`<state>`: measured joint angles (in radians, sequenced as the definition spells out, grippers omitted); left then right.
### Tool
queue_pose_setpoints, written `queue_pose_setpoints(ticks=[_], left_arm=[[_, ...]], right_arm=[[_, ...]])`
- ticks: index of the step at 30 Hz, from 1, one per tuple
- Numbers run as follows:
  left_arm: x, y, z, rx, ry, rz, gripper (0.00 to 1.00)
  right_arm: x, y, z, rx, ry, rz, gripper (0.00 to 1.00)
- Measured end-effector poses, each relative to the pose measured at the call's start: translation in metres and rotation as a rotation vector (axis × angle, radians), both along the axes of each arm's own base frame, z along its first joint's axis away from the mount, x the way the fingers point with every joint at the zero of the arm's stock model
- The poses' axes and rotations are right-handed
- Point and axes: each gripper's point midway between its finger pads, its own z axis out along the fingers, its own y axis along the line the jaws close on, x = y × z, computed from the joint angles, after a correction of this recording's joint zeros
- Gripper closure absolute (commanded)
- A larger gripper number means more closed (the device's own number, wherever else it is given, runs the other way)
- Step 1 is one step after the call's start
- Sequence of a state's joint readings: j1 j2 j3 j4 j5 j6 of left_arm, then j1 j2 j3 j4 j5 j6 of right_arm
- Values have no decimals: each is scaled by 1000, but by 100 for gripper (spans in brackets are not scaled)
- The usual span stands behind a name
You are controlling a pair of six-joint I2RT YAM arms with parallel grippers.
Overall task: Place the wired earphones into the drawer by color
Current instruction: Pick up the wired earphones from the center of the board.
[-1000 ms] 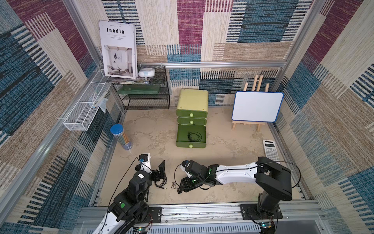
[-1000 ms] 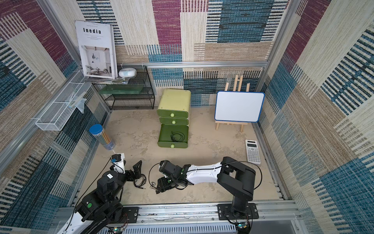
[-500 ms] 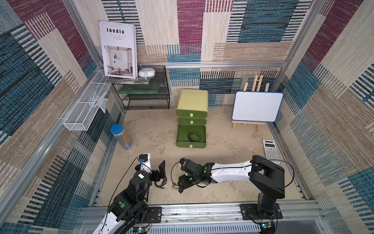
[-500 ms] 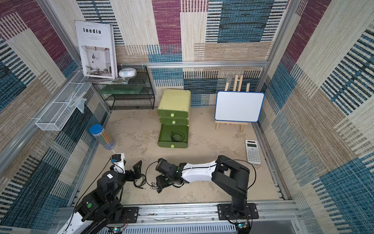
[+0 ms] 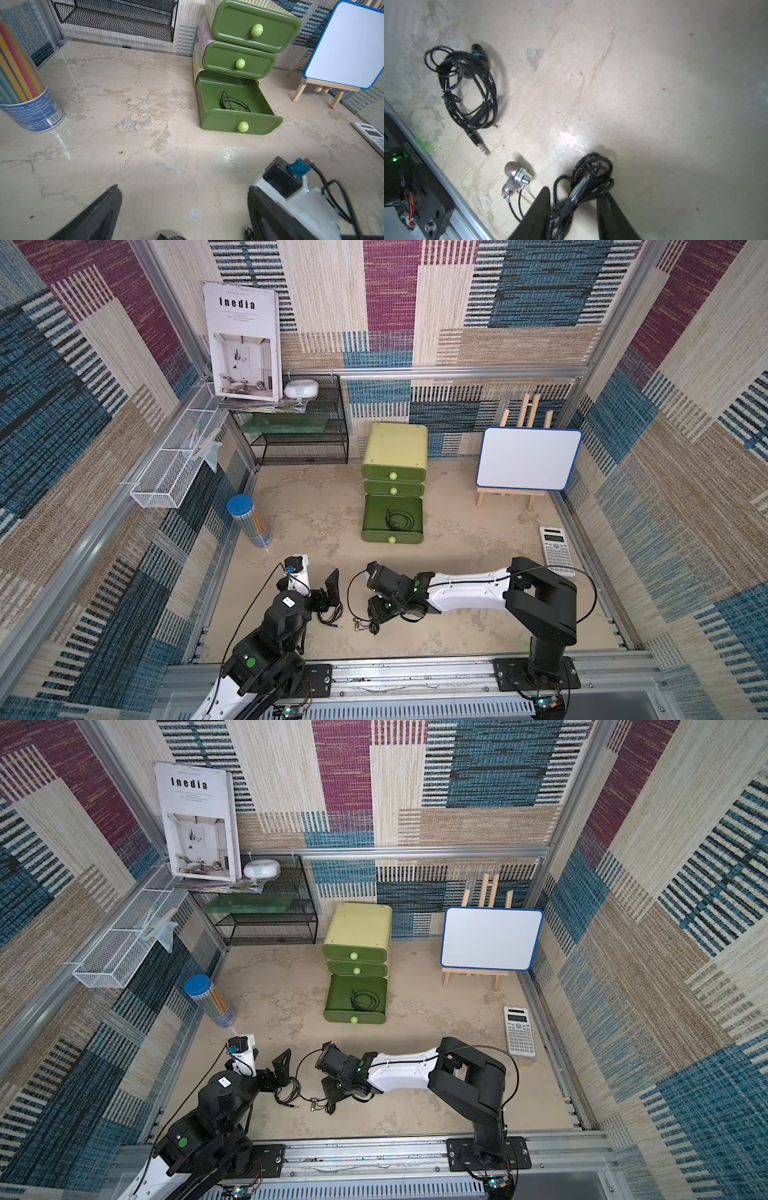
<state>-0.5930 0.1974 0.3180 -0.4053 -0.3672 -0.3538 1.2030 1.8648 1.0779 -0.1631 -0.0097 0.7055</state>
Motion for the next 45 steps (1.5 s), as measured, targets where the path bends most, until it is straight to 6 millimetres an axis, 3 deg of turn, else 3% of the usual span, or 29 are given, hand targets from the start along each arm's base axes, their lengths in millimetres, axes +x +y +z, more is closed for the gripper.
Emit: queue_pose_setpoints(ticks=[15,27,36,45], left_arm=[[0,0,0,-1,-2,0,2],[0,0,0,-1,-2,0,2],[0,0,0,-1,-2,0,2],[0,0,1,-2,-2,0,2]], right_arm=[[4,-1,-6,-58,-36,4,89],[0,-9,-1,-74,-34,14,96],[10,-11,43,-6,-103,-3,100],[47,-36,86,28,-227,-97,100]])
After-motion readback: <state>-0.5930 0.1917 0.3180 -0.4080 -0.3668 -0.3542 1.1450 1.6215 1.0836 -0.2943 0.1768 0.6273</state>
